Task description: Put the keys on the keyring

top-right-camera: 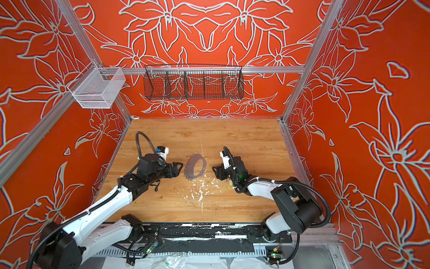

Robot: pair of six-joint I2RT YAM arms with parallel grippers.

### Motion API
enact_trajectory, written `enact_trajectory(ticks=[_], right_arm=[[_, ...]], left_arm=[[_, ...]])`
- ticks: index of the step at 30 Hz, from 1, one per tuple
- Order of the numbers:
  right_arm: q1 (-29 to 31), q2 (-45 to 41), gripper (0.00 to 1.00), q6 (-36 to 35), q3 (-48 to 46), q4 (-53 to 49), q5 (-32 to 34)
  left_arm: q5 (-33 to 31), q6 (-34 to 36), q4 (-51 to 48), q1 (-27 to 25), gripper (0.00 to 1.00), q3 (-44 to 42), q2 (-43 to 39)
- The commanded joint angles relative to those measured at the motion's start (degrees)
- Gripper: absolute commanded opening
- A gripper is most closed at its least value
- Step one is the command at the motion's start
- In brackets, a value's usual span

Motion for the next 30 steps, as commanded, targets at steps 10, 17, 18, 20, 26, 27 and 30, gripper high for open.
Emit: enact_trajectory(ticks=[10,17,18,20,26,27,30], right_arm=[[1.3,5.5,0.64,-0.8,4.2,-0.3,-0.1],[1.3,8.4,0.65,0.0,5.9,-0.2,-1.2],[1.3,8.6,0.65,0.4,6.1,-0.2,-1.2],[1.4,9.0,0.62,1.6,7.3,-0.5,-1.9],[1.6,14.0,0.54,3.0,15.3,-6.2,-0.5],[1.7,15.4,0.53,3.2,16.8,-6.9,-0.7],[1.8,18.6,0.53,4.0,19.9,-8.3,-1.0]], left_arm=[[-4.2,-1.8,-2.5,-7.1,0.69,8.4,16.1],[-7.3,-4.4,-3.4,-7.3,0.63,8.2,20.2],[-7.2,-4.6,-3.2,-7.2,0.63,8.3,20.5],[-7.3,-4.9,-2.8,-7.3,0.62,8.5,20.9],[-15.3,-8.5,-4.2,-7.2,0.57,9.2,20.3],[-17.2,-8.8,-4.0,-7.1,0.57,9.0,20.3],[-17.1,-8.8,-2.1,-4.8,0.59,8.7,21.4]])
